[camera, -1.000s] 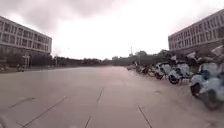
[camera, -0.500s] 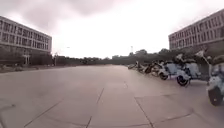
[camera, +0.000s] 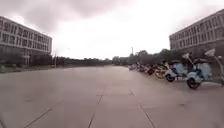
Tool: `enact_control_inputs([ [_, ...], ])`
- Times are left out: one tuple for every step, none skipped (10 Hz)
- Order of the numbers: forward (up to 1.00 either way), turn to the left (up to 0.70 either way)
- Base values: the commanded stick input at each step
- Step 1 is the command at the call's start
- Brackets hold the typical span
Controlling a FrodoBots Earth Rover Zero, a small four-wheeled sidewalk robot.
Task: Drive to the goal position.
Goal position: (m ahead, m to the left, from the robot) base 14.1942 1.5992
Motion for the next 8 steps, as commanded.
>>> enact_control_inputs([
  [0.85, 0.0],
  [0.85, 0.0],
  [0.85, 0.0],
  [0.85, 0.0],
  [0.85, 0.0],
  [0.85, 0.0],
  [0.85, 0.0],
  [0.85, 0.0],
])
